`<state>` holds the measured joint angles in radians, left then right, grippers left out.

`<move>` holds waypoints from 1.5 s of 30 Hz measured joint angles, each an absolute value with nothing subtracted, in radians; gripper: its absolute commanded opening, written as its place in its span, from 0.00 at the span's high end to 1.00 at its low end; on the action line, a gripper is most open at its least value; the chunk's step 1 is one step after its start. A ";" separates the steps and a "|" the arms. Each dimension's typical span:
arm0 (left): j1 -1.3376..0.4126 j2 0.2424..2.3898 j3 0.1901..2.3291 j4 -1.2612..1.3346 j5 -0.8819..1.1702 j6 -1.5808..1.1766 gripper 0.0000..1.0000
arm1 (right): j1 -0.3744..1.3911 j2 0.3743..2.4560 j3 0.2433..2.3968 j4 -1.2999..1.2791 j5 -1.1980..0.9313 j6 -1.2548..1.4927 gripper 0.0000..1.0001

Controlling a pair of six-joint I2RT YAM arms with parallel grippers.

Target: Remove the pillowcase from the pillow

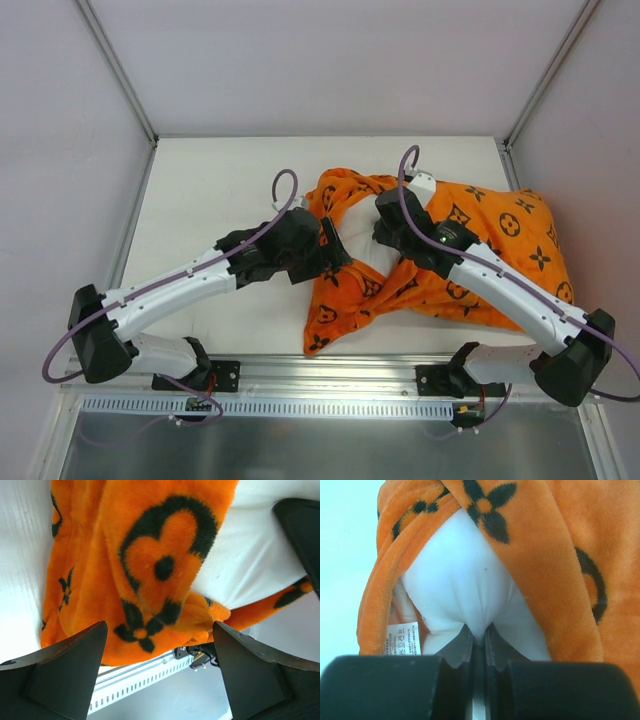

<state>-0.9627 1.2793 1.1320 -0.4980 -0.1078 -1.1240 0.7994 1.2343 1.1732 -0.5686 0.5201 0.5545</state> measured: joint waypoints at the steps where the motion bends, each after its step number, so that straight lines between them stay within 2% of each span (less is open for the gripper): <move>1: -0.972 1.304 1.143 -0.502 -0.118 -1.129 0.12 | 0.802 1.240 1.178 -0.570 0.522 0.551 0.99; 3: -0.989 1.346 1.176 -0.507 -0.142 -1.136 0.13 | 0.806 1.249 1.185 -0.574 0.527 0.546 0.99; 5: -0.995 1.371 1.194 -0.500 -0.171 -1.153 0.20 | 0.810 1.254 1.187 -0.576 0.529 0.542 0.99; 6: -0.995 1.376 1.194 -0.496 -0.186 -1.167 0.25 | 0.812 1.256 1.190 -0.579 0.532 0.538 0.99; 7: -0.995 1.380 1.194 -0.498 -0.196 -1.180 0.35 | 0.814 1.256 1.192 -0.580 0.536 0.536 0.99; 9: -0.995 1.386 1.190 -0.496 -0.202 -1.204 0.46 | 0.817 1.257 1.199 -0.588 0.547 0.518 0.99; 12: -0.997 1.399 1.176 -0.492 -0.192 -1.219 0.57 | 0.819 1.264 1.221 -0.601 0.566 0.488 0.99; 13: -1.002 1.409 1.169 -0.479 -0.187 -1.222 0.66 | 0.819 1.273 1.238 -0.613 0.572 0.474 0.99; 16: -1.017 1.439 1.153 -0.451 -0.163 -1.225 0.86 | 0.810 1.307 1.284 -0.645 0.572 0.439 0.99; 17: -1.023 1.448 1.148 -0.442 -0.160 -1.225 1.00 | 0.806 1.319 1.296 -0.654 0.572 0.428 0.99; 25: -1.045 1.360 0.960 -0.263 -0.139 -1.252 1.00 | 0.743 1.341 1.354 -0.736 0.480 0.379 0.99; 30: -1.087 1.286 0.849 -0.238 -0.138 -1.252 1.00 | 0.637 1.341 1.416 -0.755 0.399 0.378 0.99; 37: -1.135 1.305 0.799 -0.204 -0.135 -1.278 1.00 | 0.551 1.425 1.542 -0.827 0.303 0.380 0.99; 45: -1.140 1.336 0.765 -0.183 -0.141 -1.305 1.00 | 0.543 1.431 1.549 -0.847 0.243 0.371 0.99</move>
<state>-1.1400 1.3365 0.7650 -0.1825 -0.1413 -1.3052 0.5426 1.4311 1.5494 -0.8471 0.2432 0.3706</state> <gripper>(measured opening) 0.030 0.075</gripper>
